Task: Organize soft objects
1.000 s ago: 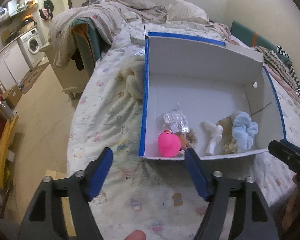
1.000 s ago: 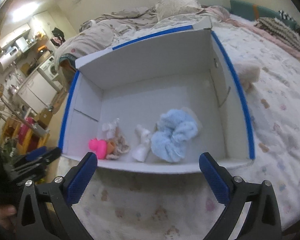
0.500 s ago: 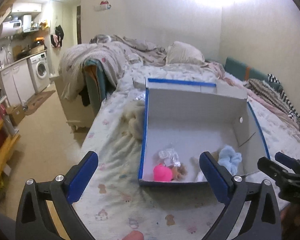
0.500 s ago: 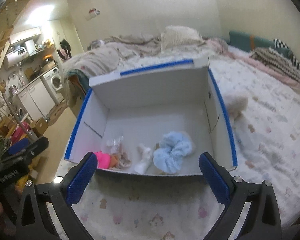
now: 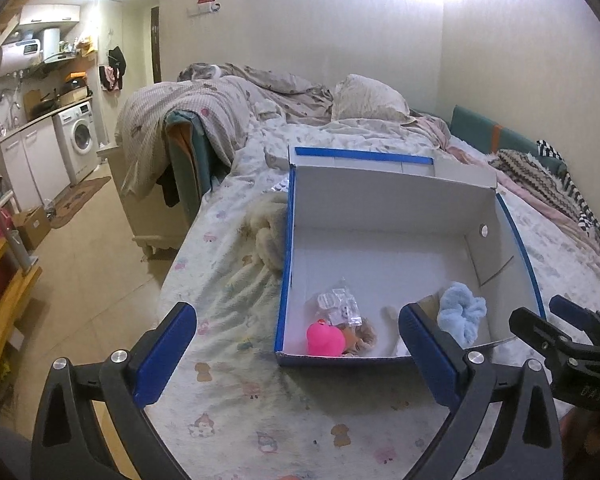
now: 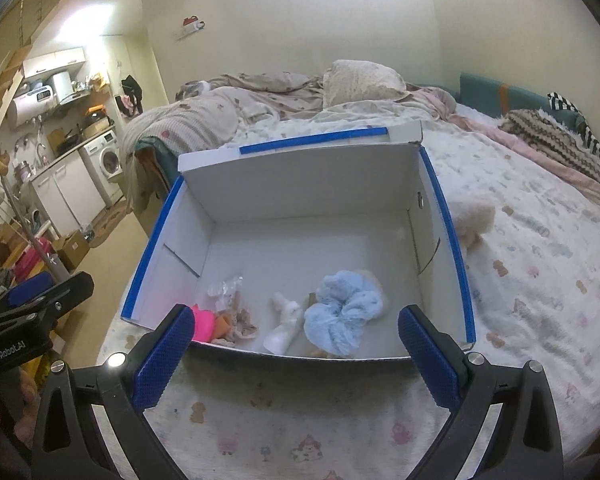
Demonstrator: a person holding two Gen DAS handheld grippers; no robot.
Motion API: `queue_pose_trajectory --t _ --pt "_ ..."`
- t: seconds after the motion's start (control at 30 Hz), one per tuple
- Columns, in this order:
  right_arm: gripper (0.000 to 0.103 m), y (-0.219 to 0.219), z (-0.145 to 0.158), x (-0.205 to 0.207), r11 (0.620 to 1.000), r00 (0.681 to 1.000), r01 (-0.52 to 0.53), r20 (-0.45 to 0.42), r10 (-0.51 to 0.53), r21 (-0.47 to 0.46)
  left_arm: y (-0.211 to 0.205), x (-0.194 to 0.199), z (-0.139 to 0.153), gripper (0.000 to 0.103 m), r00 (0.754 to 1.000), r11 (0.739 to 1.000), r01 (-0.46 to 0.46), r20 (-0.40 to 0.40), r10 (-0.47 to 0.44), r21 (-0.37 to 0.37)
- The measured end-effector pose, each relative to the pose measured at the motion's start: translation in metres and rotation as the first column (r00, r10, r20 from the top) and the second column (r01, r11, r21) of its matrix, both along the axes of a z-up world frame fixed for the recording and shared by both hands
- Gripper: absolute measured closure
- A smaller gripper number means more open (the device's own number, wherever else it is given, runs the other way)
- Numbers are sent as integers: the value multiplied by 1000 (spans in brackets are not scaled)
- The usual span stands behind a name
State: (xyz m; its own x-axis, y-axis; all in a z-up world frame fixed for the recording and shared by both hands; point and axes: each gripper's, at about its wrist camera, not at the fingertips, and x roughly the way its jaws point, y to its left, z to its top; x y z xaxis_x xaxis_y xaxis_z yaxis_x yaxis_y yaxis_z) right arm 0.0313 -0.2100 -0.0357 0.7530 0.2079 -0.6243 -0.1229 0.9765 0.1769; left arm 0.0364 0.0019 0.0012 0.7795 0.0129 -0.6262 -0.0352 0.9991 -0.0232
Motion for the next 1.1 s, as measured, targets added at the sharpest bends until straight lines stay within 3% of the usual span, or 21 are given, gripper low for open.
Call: queue_pose_trajectory --t 1.1 --pt "0 -6 -2 3 999 999 35 -16 -36 -10 -1 0 -4 2 1000 1000 3 -3 -3 -1"
